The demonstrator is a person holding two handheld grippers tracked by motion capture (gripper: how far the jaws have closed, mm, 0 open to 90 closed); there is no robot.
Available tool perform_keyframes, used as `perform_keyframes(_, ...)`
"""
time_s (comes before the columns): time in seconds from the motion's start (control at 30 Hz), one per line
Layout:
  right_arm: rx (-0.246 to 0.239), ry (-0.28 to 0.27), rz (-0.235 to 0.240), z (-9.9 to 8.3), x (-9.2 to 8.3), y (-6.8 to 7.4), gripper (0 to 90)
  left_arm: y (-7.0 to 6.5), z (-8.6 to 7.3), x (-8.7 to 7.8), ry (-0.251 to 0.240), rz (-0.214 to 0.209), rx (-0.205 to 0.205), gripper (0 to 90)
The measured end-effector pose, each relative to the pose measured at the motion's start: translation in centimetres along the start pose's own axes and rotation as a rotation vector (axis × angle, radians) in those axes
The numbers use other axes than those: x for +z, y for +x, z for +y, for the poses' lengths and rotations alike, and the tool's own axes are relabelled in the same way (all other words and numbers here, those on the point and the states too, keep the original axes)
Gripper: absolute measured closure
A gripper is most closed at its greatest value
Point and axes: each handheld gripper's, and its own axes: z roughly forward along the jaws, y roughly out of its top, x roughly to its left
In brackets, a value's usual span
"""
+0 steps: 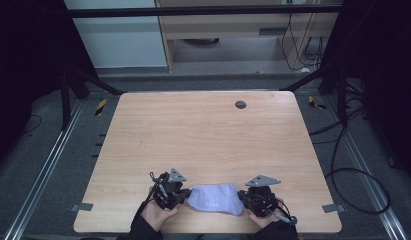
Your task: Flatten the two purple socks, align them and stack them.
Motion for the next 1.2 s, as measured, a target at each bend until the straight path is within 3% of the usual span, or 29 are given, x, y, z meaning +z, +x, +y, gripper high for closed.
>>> perform_keyframes(0.17, -0.001, 0.023, 0.0, -0.3, 0.7, -0.3, 85.4, 0.1, -0.2, 0.3, 0.013, 0.007, 0.006, 85.2)
perform_keyframes(0.23, -0.007, 0.02, -0.003, -0.4, 0.7, -0.3, 81.5, 0.2, -0.2, 0.1, 0.015, 0.011, 0.004, 80.5)
perform_keyframes(0.33, -0.019, -0.014, -0.01, -0.4, 0.4, -0.4, 75.1, 0.3, -0.1, -0.8, -0.025, 0.03, 0.008, 71.9)
perform_keyframes(0.43, -0.03, -0.054, -0.003, -0.3, 0.2, -0.5, 73.4, 0.2, 0.4, -1.5, -0.086, 0.049, 0.022, 69.9)
perform_keyframes(0.53, -0.04, -0.099, 0.018, -0.1, 0.1, -0.4, 76.5, -0.4, 0.8, -1.4, -0.134, 0.049, 0.041, 70.4)
perform_keyframes(0.63, -0.056, -0.123, 0.055, 0.0, 0.3, -0.1, 82.7, -1.1, 1.0, -0.4, -0.139, 0.042, 0.073, 74.2)
perform_keyframes(0.73, -0.066, -0.104, 0.084, 0.0, 1.0, 0.1, 86.7, -1.8, 1.1, 0.8, -0.119, 0.027, 0.093, 77.2)
perform_keyframes(0.87, -0.084, -0.056, 0.076, -0.5, 1.8, 0.0, 90.0, -2.3, 0.8, 2.0, -0.089, 0.016, 0.111, 80.2)
perform_keyframes(1.0, -0.074, -0.025, 0.053, -0.8, 2.1, -0.7, 90.0, -2.5, 0.5, 2.4, -0.083, 0.013, 0.115, 80.8)
perform_keyframes(1.2, -0.08, -0.023, 0.057, -1.0, 2.3, -0.9, 90.0, -2.7, 0.2, 2.5, -0.093, 0.022, 0.129, 80.5)
